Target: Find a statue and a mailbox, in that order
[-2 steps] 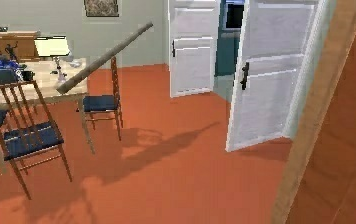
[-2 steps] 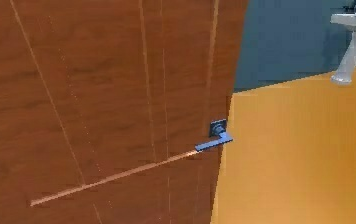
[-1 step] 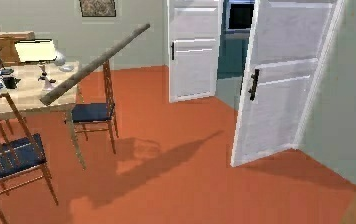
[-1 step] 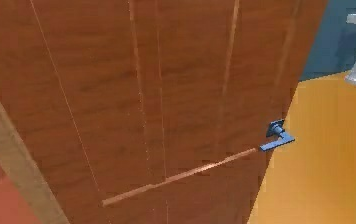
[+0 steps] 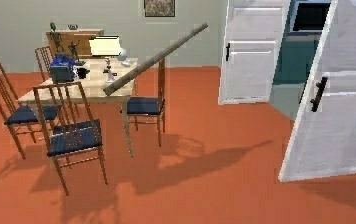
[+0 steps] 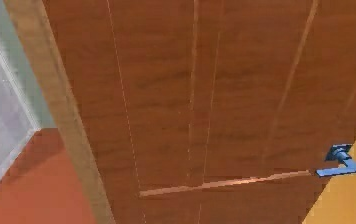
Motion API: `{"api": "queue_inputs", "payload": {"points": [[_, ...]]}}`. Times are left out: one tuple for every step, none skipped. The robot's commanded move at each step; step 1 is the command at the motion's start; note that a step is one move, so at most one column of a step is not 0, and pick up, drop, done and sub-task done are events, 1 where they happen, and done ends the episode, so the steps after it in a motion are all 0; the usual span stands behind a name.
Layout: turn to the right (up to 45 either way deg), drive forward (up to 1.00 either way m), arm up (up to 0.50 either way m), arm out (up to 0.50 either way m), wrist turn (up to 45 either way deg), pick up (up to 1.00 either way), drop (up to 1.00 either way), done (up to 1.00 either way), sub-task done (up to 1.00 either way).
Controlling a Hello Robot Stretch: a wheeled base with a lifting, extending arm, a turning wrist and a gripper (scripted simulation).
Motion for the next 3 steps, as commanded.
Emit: {"api": "queue_inputs", "payload": {"points": [[0.0,0.50,0.00,0.00,0.0,0.00,0.00,0.00,0.00],[-9.0,0.00,0.00,0.00,0.0,0.00,0.00,0.00,0.00],[0.0,0.15,0.00,0.00,0.0,0.00,0.00,0.00,0.00]]}}
